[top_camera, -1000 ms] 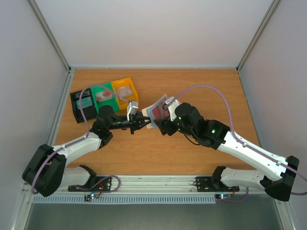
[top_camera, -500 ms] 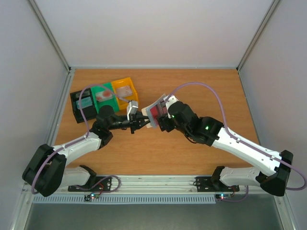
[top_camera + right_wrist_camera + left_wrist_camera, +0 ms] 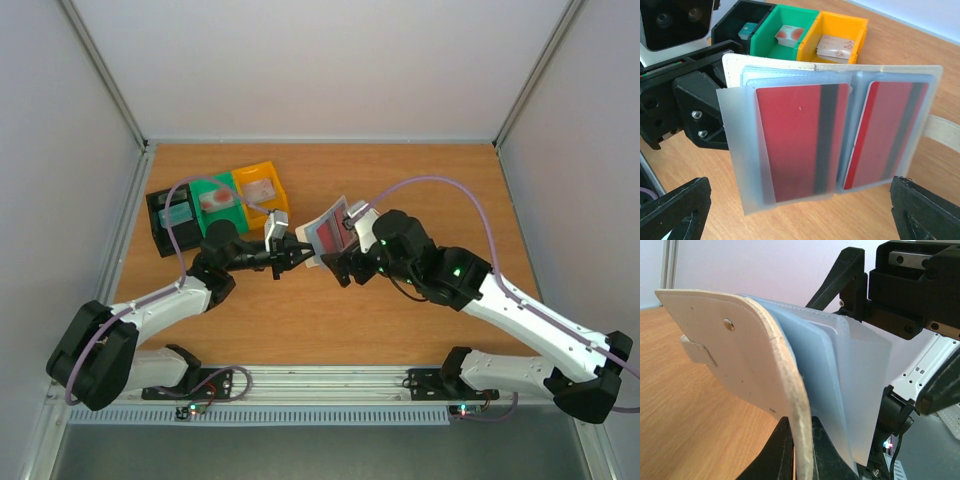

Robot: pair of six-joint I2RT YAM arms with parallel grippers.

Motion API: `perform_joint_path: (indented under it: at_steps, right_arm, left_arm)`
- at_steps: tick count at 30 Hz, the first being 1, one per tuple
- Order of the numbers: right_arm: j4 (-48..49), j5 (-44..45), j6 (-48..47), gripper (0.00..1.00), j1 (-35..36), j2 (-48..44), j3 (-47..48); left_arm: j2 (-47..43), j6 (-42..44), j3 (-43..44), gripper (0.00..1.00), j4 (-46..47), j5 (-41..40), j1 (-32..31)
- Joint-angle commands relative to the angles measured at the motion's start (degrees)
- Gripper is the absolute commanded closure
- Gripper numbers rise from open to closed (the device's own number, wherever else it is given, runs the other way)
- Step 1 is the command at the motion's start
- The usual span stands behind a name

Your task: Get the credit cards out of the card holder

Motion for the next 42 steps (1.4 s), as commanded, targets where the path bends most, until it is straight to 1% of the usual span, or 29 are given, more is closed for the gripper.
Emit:
perform_joint_path:
  at_steps: [1, 5, 6, 11, 16, 21, 25, 29, 36, 42]
  right_arm:
    - [1.91, -2.0, -1.3, 0.02, 0.93, 3.07, 1.34]
    - [1.66, 6.91, -1.22, 0.02, 3.08, 6.81, 3.92]
    - [1.76, 7.75, -1.01, 0.01, 3.14, 7.07, 4.14]
    - [2.03, 9.43, -0.7, 0.01, 3.15, 5.72, 3.15]
    - [2.23, 8.19, -0.28, 0.01, 3.15, 3.33, 1.29]
    - [1.53, 9.28, -0.17, 0.02, 3.15, 3.17, 1.0]
    - [0.52, 13.27, 0.43, 0.04, 3.07, 3.37, 1.34]
    - [-1.87, 17.35, 1.69, 0.1, 3.07, 4.32, 2.58]
    - [-2.66, 12.53, 0.74, 0.11, 3.15, 7.31, 5.13]
    - [-0.32, 7.86, 0.36, 0.07, 3.15, 8.01, 4.86]
  left_arm:
    - [-0.94, 1.58, -0.36, 1.0, 3.79, 0.17, -0.35]
    - [-0.93, 1.73, -0.6, 1.0, 3.73, -0.11, -0.34]
    - [-0.99, 1.68, -0.62, 1.0, 3.69, -0.16, -0.37]
    - [-0.85, 1.67, -0.97, 1.0, 3.98, -0.28, -0.39]
    - [-0.63, 1.73, -0.95, 1.0, 4.37, -0.14, -0.39]
    - [-0.55, 1.68, -0.71, 1.0, 4.3, 0.16, -0.39]
    - [-0.84, 1.67, -0.84, 1.0, 4.05, 0.17, -0.39]
    - [-0.84, 1.58, -0.86, 1.0, 3.9, 0.12, -0.39]
    - [-0.88, 1.81, -0.81, 1.0, 3.73, -0.05, -0.39]
    - [-0.86, 2.02, -1.01, 1.0, 3.45, -0.32, -0.38]
